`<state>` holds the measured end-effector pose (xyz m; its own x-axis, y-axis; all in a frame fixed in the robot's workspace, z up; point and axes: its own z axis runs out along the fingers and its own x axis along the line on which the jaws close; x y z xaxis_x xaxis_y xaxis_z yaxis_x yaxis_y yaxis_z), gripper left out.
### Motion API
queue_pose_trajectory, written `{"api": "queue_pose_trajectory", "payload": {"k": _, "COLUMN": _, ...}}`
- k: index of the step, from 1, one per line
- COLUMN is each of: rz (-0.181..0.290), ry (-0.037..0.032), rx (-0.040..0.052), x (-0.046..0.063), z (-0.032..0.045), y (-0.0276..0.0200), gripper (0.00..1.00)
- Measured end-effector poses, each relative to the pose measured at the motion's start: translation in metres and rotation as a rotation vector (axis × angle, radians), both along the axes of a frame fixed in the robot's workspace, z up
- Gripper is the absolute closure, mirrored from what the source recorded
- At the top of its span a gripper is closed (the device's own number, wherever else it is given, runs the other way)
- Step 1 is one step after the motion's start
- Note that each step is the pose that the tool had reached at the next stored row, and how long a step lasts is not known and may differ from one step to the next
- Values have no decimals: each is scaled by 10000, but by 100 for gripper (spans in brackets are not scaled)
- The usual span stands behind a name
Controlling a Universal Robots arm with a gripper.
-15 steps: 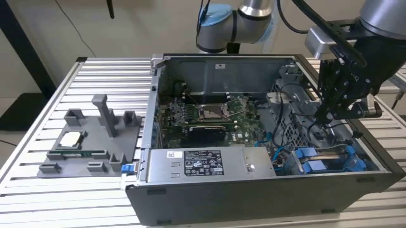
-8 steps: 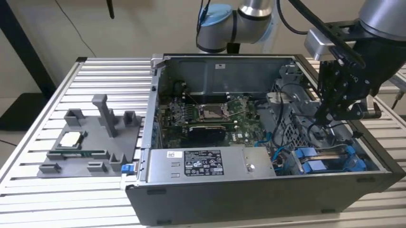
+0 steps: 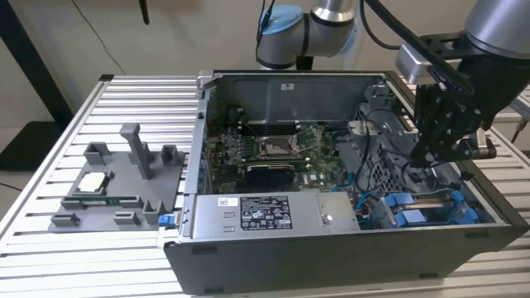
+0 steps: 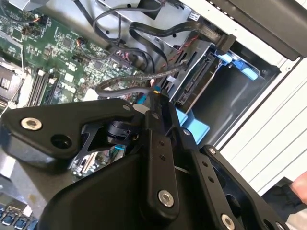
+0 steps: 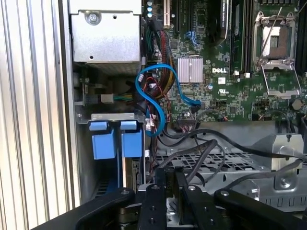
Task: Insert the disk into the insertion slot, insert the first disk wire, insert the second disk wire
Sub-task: 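Insert the first disk wire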
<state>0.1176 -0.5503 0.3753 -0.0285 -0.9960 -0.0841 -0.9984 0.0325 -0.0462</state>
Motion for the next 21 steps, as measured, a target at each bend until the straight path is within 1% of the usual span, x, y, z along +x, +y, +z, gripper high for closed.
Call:
{"api": "queue_pose_trajectory", "payload": {"k": 4, "rz": 2, "ry": 0, "rx": -136, "x": 17, "z": -35, "y": -1, "gripper": 81}}
{"api": "queue_pose_trajectory", "payload": {"k": 10, "rz": 1, "ry": 0, "rx": -318, "x": 100, "z": -82, "y": -29, "gripper": 81}}
{"api": "queue_pose_trajectory", "payload": {"k": 18, "rz": 3, "ry": 0, "rx": -462, "x": 202, "z": -161, "y": -94, "gripper": 81}}
{"api": "queue_pose_trajectory", "payload": {"k": 21, "rz": 3, "ry": 0, "rx": -491, "x": 233, "z": -197, "y": -113, "gripper": 81}}
